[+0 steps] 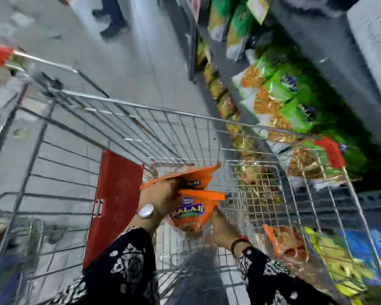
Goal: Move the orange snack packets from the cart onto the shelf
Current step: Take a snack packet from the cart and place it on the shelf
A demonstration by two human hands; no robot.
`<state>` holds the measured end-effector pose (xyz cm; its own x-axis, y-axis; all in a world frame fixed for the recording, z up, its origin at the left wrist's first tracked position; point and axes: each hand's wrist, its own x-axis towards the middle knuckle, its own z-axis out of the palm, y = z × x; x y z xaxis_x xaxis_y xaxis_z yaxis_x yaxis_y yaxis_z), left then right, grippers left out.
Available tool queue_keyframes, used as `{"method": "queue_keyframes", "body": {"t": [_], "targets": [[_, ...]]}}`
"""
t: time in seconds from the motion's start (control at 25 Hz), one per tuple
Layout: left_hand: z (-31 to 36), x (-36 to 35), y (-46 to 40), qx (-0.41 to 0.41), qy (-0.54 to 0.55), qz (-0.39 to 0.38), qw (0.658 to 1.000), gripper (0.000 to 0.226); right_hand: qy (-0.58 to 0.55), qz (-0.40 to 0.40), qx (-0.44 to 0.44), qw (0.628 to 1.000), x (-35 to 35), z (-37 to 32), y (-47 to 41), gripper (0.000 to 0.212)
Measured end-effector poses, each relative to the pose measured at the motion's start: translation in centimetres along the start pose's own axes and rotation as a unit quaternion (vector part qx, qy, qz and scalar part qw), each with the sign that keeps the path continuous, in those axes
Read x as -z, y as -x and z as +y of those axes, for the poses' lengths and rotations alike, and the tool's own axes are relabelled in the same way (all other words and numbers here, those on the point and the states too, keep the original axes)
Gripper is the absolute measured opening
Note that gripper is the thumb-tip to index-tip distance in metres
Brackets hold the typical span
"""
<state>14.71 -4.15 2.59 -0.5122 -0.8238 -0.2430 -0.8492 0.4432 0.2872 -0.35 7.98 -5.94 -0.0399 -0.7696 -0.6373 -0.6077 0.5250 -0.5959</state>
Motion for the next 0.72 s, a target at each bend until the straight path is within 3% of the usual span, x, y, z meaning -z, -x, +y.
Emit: {"method": "queue_keyframes", "body": {"t": [0.08,0.16,0.24,0.28,0.36,0.4,0.48,0.64,0.72], "targets": [[-1.7,-0.6,0.2,0.051,0.127,0.084,0.987,0.038,-0.049,0.052,0.021,0.997,-0.8,0.3,-1.6,0.032],[-4.0,-2.2,1.0,0.123,0.257,0.131,0.95,0.043,-0.095,0.072,0.011,0.993,-0.5,0.0,-2.5,0.037],[-5.4,-4.7,2.5,0.207,0.422,0.1,0.877,0.062,-0.117,0.06,-0.004,0.991,-0.6,0.5,-3.1,0.043],[-5.7,-5.8,3.1,0.231,0.469,0.024,0.852,0.073,-0.12,0.057,-0.002,0.991,-0.6,0.7,-3.1,0.045],[-5.6,-8.5,3.5,0.207,0.426,-0.186,0.861,0.088,-0.139,0.05,-0.002,0.989,-0.8,1.1,-3.2,0.048],[-5.4,-9.7,3.6,0.179,0.388,-0.24,0.872,0.094,-0.147,0.045,0.002,0.988,-1.0,1.3,-3.3,0.049],[-4.4,-11.8,3.1,0.16,0.373,-0.221,0.887,0.093,-0.161,0.031,-0.004,0.986,-1.2,1.8,-3.6,0.05],[-3.0,-13.2,2.5,0.229,0.38,-0.103,0.89,0.062,-0.164,0.027,-0.026,0.986,-1.3,1.8,-3.6,0.042],[-2.7,-13.1,2.5,0.232,0.359,-0.096,0.899,0.06,-0.175,0.036,-0.048,0.983,-0.8,1.2,-3.3,0.037]]}}
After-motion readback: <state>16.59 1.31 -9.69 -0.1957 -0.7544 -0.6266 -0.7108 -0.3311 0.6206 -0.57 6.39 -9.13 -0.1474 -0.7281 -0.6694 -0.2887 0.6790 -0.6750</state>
